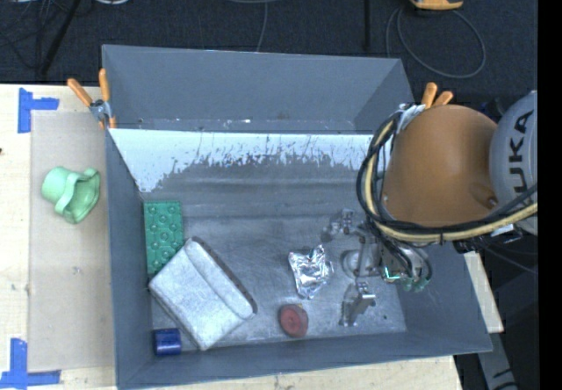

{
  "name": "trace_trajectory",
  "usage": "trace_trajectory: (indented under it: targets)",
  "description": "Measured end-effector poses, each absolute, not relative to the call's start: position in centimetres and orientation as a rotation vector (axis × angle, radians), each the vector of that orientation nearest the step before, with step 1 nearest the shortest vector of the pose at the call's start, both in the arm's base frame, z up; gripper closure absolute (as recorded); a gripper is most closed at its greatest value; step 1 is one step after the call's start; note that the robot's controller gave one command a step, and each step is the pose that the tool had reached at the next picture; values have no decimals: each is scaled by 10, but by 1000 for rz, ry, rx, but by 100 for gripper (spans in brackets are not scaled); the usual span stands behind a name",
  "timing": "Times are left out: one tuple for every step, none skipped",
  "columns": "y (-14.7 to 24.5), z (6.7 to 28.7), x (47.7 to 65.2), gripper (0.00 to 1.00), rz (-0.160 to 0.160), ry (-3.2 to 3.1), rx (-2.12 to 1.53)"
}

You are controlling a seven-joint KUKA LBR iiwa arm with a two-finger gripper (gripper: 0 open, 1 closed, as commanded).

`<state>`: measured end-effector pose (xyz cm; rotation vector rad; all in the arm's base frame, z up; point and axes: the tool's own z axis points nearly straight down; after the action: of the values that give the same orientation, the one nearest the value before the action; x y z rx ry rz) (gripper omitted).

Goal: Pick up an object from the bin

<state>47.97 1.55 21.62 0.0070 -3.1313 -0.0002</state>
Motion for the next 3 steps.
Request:
trace_trajectory:
  targets:
    - [7,74,482,0,-3,-3179,30]
    - [7,76,480,100,-2,-3170,31]
    - [17,190,478,100,0,-3148,73]
